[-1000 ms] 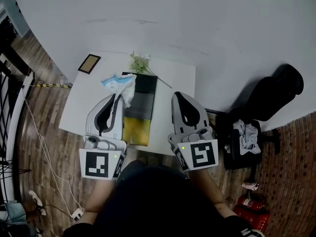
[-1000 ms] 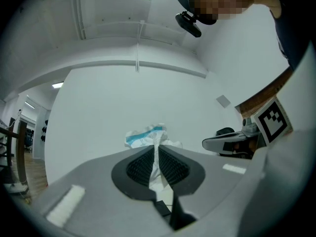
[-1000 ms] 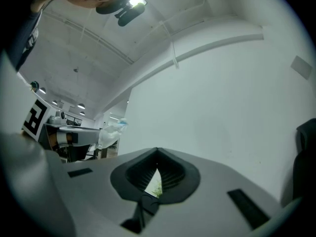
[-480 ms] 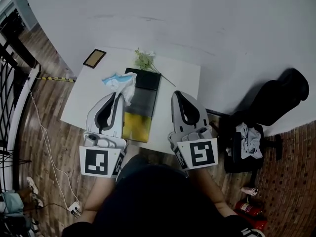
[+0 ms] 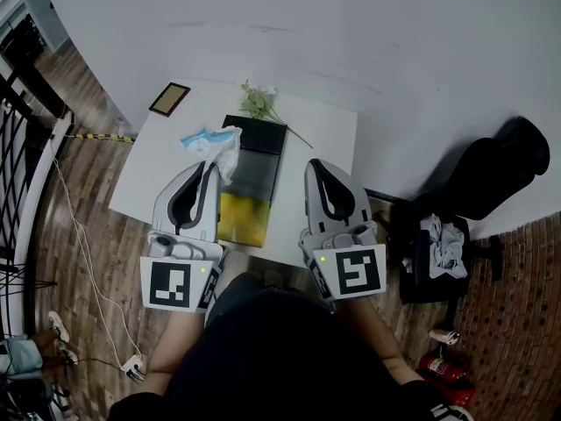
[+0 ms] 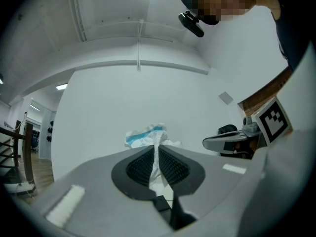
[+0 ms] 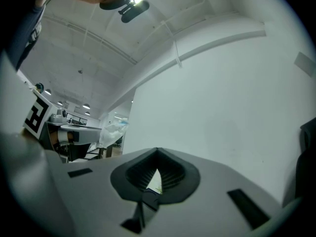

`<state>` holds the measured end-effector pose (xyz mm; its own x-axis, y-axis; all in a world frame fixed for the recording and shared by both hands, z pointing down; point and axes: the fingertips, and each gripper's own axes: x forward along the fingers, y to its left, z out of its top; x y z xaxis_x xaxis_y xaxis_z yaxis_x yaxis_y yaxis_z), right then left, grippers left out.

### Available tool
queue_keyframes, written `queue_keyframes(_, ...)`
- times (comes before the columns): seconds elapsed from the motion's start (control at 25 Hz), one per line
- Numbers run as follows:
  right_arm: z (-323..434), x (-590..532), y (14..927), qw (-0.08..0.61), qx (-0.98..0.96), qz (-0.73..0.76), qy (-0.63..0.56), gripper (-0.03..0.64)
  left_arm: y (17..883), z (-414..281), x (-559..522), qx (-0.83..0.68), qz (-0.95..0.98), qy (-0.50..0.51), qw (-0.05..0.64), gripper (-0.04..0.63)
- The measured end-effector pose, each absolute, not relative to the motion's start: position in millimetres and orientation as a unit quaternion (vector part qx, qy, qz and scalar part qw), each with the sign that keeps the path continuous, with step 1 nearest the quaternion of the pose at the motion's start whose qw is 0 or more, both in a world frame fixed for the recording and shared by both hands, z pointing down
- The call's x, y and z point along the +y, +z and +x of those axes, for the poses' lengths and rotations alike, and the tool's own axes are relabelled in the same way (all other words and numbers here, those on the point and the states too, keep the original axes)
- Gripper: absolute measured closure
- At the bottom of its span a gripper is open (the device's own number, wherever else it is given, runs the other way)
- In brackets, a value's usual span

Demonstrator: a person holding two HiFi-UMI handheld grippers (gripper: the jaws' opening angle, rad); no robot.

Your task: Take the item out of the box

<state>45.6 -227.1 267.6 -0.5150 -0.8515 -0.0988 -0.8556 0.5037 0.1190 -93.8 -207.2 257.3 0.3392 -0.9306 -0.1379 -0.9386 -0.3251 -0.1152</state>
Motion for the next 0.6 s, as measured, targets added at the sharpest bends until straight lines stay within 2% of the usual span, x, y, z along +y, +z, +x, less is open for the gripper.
queue_keyframes(0.6,45.3,-218.8,272.0,0.013,0.862,-0.502,0.072,0.606,263.9,-99.9,-196.9,0.572,-0.816,0.015,0.086,0.560)
